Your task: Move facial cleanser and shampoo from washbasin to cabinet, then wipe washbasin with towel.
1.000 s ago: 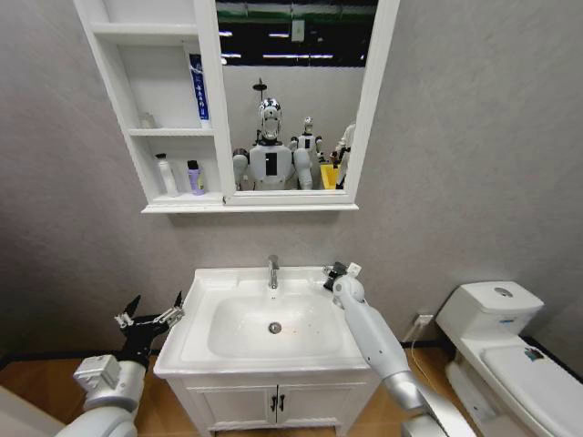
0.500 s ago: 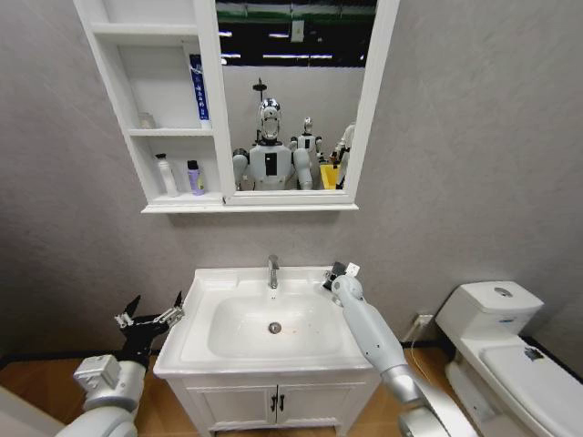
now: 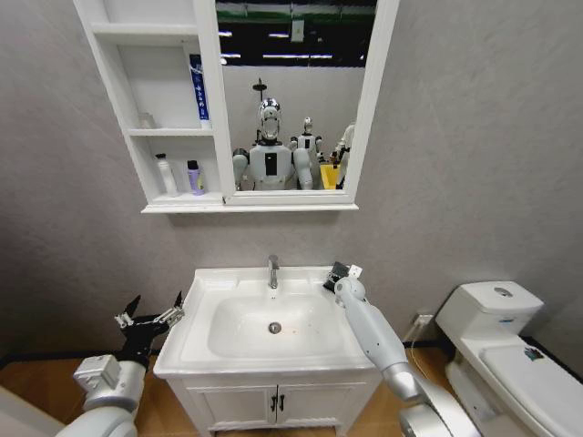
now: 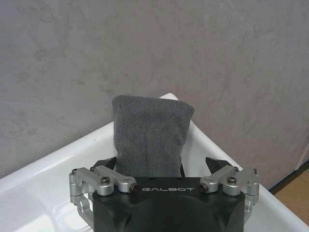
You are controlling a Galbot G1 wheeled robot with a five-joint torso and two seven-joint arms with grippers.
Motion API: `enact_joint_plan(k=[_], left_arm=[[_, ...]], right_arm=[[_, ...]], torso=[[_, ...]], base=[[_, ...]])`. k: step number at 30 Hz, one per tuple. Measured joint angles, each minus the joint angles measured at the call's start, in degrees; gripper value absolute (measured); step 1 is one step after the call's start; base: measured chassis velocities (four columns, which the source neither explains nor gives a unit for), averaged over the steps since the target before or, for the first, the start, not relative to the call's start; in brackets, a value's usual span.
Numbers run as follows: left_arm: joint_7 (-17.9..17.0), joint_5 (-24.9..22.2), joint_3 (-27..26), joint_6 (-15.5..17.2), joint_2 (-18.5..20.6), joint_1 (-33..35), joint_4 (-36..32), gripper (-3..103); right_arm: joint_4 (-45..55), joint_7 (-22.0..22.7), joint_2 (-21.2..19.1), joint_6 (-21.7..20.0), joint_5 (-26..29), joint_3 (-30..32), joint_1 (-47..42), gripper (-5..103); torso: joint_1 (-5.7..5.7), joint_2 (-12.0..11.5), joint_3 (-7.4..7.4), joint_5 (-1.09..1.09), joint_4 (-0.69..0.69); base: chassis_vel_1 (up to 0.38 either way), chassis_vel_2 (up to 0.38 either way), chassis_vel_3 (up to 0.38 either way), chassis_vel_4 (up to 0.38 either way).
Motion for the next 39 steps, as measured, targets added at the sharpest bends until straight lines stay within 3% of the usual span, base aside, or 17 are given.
enact_joint_plan(k=[2,4,5,10,11,14,15,18,19,25,26,32,34,35,37,38,39], left_arm=[[0.00,0.00,0.00,0.00,0.00,0.00,0.00,100],[0.00,0.00,0.00,0.00,0.00,0.00,0.00,100],[0.00,0.00,0.00,0.00,0.00,0.00,0.00,100],[0.00,0.00,0.00,0.00,0.00,0.00,0.00,100],[0.00,0.00,0.00,0.00,0.00,0.00,0.00,100],[0.00,0.00,0.00,0.00,0.00,0.00,0.00,100],[0.00,0.00,0.00,0.00,0.00,0.00,0.00,100],[0.00,0.00,0.00,0.00,0.00,0.00,0.00,100],[0.00,0.00,0.00,0.00,0.00,0.00,0.00,100],[0.01,0.00,0.00,0.00,0.00,0.00,0.00,100],[0.01,0.00,0.00,0.00,0.00,0.00,0.00,100],[0.00,0.00,0.00,0.00,0.00,0.00,0.00,100],[0.03,0.00,0.00,0.00,0.00,0.00,0.00,100],[0.03,0.00,0.00,0.00,0.00,0.00,0.00,100],[0.05,0.00,0.00,0.00,0.00,-0.01,0.00,100],[0.05,0.00,0.00,0.00,0.00,-0.01,0.00,100],[0.03,0.00,-0.01,-0.01,0.00,0.00,0.00,100]], right_arm=[[-0.16,-0.43,0.01,0.18,-0.01,0.13,0.00,101],[-0.59,-0.83,0.08,0.49,-0.01,0.38,0.00,91],[-0.59,-0.83,0.08,0.49,-0.01,0.38,0.00,91],[-0.77,-1.10,0.11,1.02,-0.05,0.38,-0.06,70],[-0.77,-1.10,0.11,1.02,-0.05,0.38,-0.06,70],[-0.76,-1.10,0.12,1.12,-0.09,0.22,-0.17,53],[-0.76,-1.10,0.12,1.12,-0.09,0.22,-0.17,53],[-0.49,-1.24,-0.16,1.12,-0.05,0.04,-0.51,37],[-0.49,-1.24,-0.16,1.12,-0.05,0.04,-0.51,37],[1.67,-1.35,-1.01,1.05,1.30,-0.51,-1.72,10],[1.67,-1.35,-1.01,1.05,1.30,-0.51,-1.72,10],[17.05,1.89,-3.76,-0.86,6.51,-4.62,-7.12,5],[25.27,7.19,-5.24,-2.07,10.48,-7.54,-10.92,5],[25.27,7.19,-5.24,-2.07,10.48,-7.54,-10.92,5],[33.35,13.36,-6.45,-3.77,17.03,-10.58,-14.93,5],[33.35,13.36,-6.45,-3.77,17.03,-10.58,-14.93,5],[35.95,15.87,-6.96,-4.79,20.69,-11.70,-16.13,5]], torso=[[0.00,0.00,0.00,0.00,0.00],[0.00,0.00,0.00,0.00,0.00],[0.00,0.00,0.00,0.00,0.00],[0.00,0.00,0.00,0.00,0.00],[0.00,0.00,0.00,0.00,0.00],[0.00,0.00,0.00,0.00,0.00],[0.00,0.00,0.00,0.00,0.00],[0.00,0.00,0.00,0.00,0.00],[0.00,0.00,0.00,0.00,0.00],[0.00,0.00,0.00,0.00,-0.01],[0.00,0.00,0.00,0.00,-0.01],[0.01,0.00,0.00,-0.01,0.00],[0.00,0.00,-0.01,-0.01,-0.01],[0.00,0.00,-0.01,-0.01,-0.01],[0.00,0.00,-0.01,0.00,-0.01],[0.00,0.00,-0.01,0.00,-0.01],[0.00,0.00,-0.01,-0.01,0.00]], base=[[0.000,0.000,0.000,0.000],[0.000,0.000,0.000,0.000],[0.000,0.000,0.000,0.000],[0.000,0.000,0.000,0.000],[0.000,0.000,0.000,0.000],[0.000,0.000,0.000,0.000],[0.000,0.000,0.000,0.000],[0.000,0.000,0.000,0.000],[0.000,0.000,0.000,0.000],[0.000,0.000,0.000,0.000],[0.000,0.000,0.000,0.000],[0.000,0.000,0.000,0.000],[0.000,0.000,0.000,0.000],[0.000,0.000,0.000,0.000],[0.000,0.000,0.000,0.000],[0.000,0.000,0.000,0.000],[0.000,0.000,0.000,0.000]])
